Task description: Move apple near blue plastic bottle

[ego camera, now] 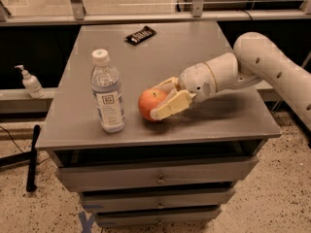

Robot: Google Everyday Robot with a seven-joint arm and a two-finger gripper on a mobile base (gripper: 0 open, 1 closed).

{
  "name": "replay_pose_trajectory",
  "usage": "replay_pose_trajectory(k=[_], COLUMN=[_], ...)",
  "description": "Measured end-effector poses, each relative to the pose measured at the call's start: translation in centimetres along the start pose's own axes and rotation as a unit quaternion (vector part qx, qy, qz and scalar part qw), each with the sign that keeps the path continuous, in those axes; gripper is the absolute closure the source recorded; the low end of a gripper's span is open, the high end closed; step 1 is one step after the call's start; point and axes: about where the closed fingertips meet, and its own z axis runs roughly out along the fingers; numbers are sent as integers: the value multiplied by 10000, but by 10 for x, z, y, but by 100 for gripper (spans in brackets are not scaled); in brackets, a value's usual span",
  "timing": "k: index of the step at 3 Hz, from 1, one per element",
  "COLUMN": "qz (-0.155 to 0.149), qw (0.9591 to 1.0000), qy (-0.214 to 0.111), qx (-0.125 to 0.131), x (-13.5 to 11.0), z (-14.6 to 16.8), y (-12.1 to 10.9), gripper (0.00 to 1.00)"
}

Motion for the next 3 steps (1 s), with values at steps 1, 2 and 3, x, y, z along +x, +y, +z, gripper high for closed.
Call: replay_pose_trajectory(k=[1,2,3], qz=[-209,-478,-655], qw=[9998,9986,9970], qy=[-25,-29,-51], qx=[24,237,407], x=[-1,-3,-6], z=[11,13,14], y=[5,2,-1], gripper=[100,100,82])
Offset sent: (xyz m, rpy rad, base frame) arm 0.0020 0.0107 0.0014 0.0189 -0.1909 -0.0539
